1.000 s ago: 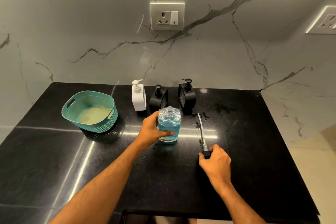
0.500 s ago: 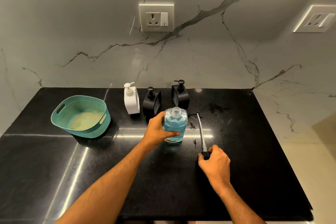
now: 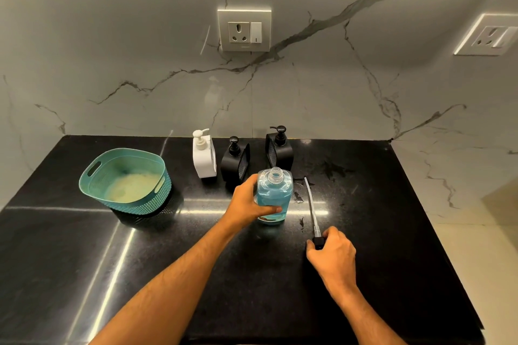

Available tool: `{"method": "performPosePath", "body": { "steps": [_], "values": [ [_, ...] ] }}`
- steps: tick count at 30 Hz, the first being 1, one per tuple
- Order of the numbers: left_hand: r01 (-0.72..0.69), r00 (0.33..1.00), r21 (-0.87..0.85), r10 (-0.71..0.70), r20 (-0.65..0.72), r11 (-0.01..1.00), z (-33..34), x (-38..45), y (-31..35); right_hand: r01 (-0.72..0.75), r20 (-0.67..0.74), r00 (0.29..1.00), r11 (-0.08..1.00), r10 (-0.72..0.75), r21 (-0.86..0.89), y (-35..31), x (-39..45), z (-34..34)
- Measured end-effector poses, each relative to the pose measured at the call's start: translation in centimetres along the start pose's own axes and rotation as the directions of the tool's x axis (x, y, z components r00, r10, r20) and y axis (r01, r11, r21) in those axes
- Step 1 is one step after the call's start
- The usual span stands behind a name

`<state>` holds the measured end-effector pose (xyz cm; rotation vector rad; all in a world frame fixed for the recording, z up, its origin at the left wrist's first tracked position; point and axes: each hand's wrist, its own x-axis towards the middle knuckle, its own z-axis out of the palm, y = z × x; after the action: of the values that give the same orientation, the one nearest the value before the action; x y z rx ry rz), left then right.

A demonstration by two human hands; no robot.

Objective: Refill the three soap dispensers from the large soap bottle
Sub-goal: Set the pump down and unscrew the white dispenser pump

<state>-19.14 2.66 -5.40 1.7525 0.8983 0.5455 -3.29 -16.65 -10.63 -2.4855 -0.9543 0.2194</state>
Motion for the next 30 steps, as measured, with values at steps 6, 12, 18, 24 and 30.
{"method": "performPosePath", "body": {
  "steps": [6, 12, 18, 24, 30],
  "values": [
    [0.004, 1.0, 0.023, -0.004, 0.002, 1.0, -0.3, -0.5, 0.3, -0.007, 0.008, 1.0, 1.0, 0.007, -0.012, -0.3, -0.1, -0.2],
    [-0.028, 0.999, 0.046, 0.029, -0.02, 0.999, -1.3, -1.7, -0.1, 0.009, -0.013, 1.0, 0.999, -0.009, -0.045, -0.3, -0.2, -0.4],
    [-0.016, 0.996, 0.044, 0.02, -0.093, 0.999, -3.0, -3.6, -0.7, 0.077, -0.1, 0.991, 0.989, -0.09, -0.125, -1.0, -0.6, -1.3],
    [0.017, 0.983, 0.03, -0.011, -0.184, 0.999, -4.8, -5.6, -1.7, 0.286, -0.197, 0.939, 0.958, -0.283, -0.011, -3.0, -1.6, -2.1],
    [0.061, 0.948, 0.026, -0.049, -0.313, 0.998, -7.3, -7.1, -3.2, 0.516, -0.146, 0.855, 0.843, -0.497, 0.155, -8.0, -4.6, -0.9]
  ]
}}
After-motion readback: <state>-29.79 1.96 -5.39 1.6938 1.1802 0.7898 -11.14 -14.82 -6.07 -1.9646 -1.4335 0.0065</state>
